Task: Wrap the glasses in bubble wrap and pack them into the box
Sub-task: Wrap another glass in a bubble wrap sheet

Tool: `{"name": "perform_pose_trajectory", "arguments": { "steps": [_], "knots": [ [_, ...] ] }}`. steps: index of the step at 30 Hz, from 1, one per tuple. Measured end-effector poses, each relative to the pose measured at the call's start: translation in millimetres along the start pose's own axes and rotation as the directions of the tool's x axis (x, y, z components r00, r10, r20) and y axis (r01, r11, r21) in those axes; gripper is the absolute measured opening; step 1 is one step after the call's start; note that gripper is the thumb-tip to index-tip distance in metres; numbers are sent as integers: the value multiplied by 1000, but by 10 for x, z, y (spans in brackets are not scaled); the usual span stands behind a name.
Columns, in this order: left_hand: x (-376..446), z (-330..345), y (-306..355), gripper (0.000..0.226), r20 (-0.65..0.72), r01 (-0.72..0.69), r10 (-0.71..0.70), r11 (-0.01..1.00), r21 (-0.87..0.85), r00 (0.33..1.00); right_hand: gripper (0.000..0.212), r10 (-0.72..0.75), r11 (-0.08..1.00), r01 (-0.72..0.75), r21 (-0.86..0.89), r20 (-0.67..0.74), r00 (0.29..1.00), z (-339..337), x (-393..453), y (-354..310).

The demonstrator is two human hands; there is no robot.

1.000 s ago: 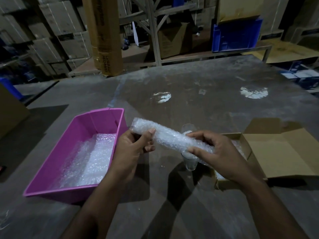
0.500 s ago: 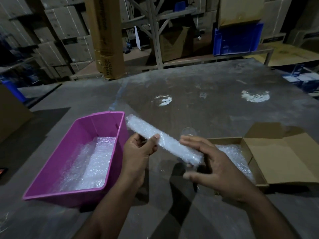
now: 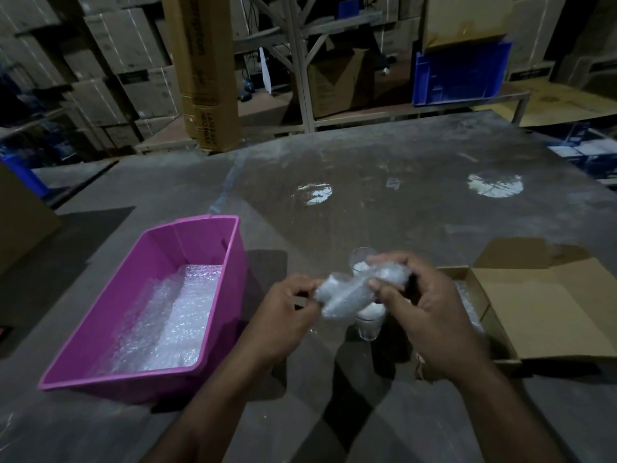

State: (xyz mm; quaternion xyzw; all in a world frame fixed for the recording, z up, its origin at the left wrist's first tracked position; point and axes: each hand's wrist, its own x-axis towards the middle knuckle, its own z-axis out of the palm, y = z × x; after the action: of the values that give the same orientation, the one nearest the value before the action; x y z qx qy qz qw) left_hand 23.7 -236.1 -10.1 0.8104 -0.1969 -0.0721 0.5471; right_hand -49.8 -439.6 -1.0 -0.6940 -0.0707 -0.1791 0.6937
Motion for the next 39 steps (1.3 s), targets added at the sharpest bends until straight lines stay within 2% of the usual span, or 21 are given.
{"name": "perform_pose_trajectory", "arguments": {
  "steps": [3, 5, 8, 10, 14, 20, 23, 25, 27, 31, 33, 36, 39],
  "knots": [
    [-74, 16, 86, 24, 268, -68, 60, 997, 22, 962, 42, 43, 996, -38, 77, -66, 997, -27, 95, 26],
    [-108, 39, 154, 27, 349, -78, 84, 996, -31, 934, 51, 57, 994, -50, 100, -68, 996, -17, 137, 50],
    [-117, 50, 225, 30, 374, -69, 108, 991, -116, 921, 37, 47, 999, -46, 21, -54, 997, 18, 172, 126],
    [-99, 36, 215, 27, 343, -73, 122, 986, -152, 931, 27, 55, 998, -57, -26, -48, 997, 38, 174, 161],
    [-98, 70, 203, 26, 225, -45, 121, 948, -316, 967, 20, 168, 984, -171, 48, 64, 984, 67, 144, 123],
    [-76, 146, 220, 17, 7, 23, -23, 855, -517, 1000, 22, 149, 988, -140, -60, 176, 973, 97, 35, 91],
    [-91, 189, 261, 17, 13, 70, -78, 800, -596, 997, 11, 104, 989, -91, -120, 105, 989, 114, 21, 67],
    [-118, 214, 291, 18, 22, 56, -54, 768, -638, 998, 14, 94, 986, -83, -144, 73, 993, 124, 28, 51],
    [-126, 231, 305, 22, 6, 4, 0, 749, -663, 1000, 15, 153, 981, -143, -129, 77, 985, 141, 31, 31],
    [-63, 298, 284, 22, -136, -80, -12, 758, -648, 991, 11, 254, 967, -255, -2, 87, 963, 196, 13, 8],
    [-32, 339, 256, 23, -243, -132, -14, 810, -571, 970, 11, 277, 954, -285, 97, 83, 957, 211, 0, -11],
    [17, 354, 158, 22, -344, -249, 105, 879, -406, 933, 36, 318, 909, -332, 251, 97, 943, 202, -26, -22],
    [69, 328, 45, 15, -347, -284, 165, 902, -325, 923, 47, 304, 905, -317, 284, 90, 948, 181, -34, -24]
  ]
}}
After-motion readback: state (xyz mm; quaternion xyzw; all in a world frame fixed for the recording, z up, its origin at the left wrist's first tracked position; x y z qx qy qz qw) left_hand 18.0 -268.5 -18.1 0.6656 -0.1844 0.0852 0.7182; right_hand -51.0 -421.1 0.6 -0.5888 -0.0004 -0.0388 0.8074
